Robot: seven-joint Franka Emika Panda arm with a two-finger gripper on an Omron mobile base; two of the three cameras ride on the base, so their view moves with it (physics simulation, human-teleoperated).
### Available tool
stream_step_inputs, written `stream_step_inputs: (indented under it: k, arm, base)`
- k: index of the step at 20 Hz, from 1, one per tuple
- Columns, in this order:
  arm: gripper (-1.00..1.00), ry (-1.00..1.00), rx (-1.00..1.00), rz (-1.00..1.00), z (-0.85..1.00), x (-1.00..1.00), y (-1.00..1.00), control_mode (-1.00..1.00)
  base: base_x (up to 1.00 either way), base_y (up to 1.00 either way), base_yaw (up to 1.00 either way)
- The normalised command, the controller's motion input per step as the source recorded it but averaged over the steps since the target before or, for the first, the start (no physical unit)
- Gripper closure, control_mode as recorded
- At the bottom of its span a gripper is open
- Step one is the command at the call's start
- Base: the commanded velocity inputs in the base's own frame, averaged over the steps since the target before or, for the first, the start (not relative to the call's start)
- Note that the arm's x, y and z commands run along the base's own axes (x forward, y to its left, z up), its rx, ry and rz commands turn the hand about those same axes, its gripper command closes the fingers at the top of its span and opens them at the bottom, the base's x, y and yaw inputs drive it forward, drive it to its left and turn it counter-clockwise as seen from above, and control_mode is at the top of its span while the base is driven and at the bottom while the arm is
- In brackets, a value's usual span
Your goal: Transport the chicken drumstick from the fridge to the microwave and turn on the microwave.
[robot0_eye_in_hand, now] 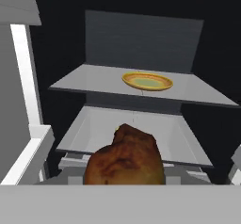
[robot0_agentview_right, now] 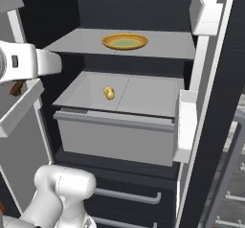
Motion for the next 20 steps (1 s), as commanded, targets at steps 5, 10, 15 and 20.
stream_step_inputs:
  k: [5,10,15,20]
  arm:
    - [1.00,0.00,-0.09,0.00,0.00,-0.34,0.00,-1.00]
    - [1.00,0.00,-0.06,0.00,-0.01,-0.07,0.00,-1.00]
    - [1.00,0.00,-0.05,0.00,-0.09,0.00,0.00,-1.00]
    - [1.00,0.00,-0.01,0.00,-0.05,0.00,0.00,-1.00]
  base:
    - [0.00,0.00,0.00]
    - [0.00,0.00,0.00]
    - [0.00,0.00,0.00]
    - [0.00,0.00,0.00]
